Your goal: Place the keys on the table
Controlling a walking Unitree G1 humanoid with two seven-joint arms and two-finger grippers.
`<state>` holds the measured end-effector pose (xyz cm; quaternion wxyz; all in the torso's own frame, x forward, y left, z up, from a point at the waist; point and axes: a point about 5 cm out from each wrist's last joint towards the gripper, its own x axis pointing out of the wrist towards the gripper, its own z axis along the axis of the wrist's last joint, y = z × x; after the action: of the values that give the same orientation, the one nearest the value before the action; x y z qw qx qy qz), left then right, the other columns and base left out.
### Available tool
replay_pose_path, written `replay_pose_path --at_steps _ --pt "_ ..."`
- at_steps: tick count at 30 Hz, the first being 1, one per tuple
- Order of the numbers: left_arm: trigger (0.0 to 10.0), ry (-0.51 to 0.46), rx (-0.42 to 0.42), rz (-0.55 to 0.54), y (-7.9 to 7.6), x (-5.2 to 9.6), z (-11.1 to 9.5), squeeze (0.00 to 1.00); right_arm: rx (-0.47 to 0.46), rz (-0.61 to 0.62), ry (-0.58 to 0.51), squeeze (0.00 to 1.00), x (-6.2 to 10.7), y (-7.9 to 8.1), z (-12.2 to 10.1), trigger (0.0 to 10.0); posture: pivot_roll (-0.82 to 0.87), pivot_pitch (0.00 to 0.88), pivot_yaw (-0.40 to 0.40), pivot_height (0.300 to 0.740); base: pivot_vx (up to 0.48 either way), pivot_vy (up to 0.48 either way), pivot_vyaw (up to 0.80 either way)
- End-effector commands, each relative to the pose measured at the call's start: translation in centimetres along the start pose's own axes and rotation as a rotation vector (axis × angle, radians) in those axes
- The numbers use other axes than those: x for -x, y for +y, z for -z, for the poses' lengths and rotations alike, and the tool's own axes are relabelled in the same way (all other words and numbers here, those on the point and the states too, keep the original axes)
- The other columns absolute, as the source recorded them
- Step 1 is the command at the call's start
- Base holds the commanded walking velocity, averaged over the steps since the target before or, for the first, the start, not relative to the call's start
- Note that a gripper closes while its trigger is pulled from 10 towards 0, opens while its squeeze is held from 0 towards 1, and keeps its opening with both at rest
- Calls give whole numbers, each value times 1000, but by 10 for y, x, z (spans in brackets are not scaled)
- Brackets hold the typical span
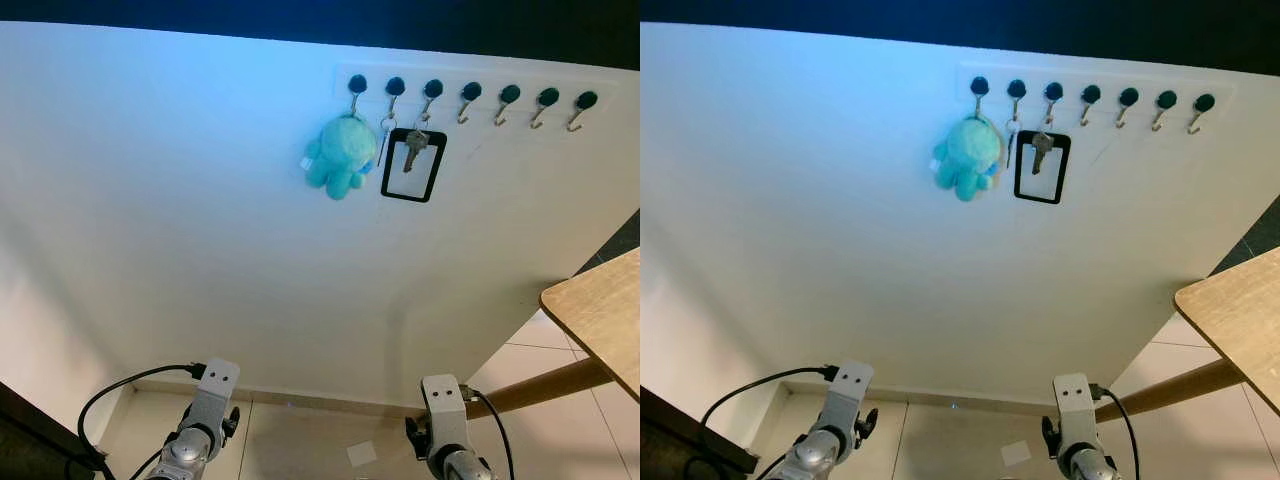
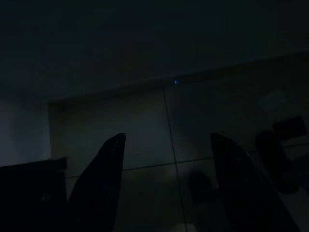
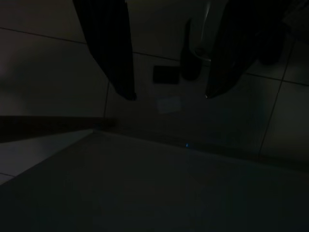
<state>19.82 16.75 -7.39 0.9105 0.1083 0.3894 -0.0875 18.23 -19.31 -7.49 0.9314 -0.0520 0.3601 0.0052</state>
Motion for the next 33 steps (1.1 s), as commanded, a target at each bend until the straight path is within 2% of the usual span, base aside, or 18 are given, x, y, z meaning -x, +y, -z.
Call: replay_pose_path --at_steps 1,33 --pt "10000 6 -7 15 -8 0 1 0 9 0 16 0 1 1 4 10000 52 0 -53 740 0 0 0" --pt "10000 -8 -19 0 -3 -1 -3 0 19 2 40 0 2 1 7 10000 64 0 -51 740 0 0 0"
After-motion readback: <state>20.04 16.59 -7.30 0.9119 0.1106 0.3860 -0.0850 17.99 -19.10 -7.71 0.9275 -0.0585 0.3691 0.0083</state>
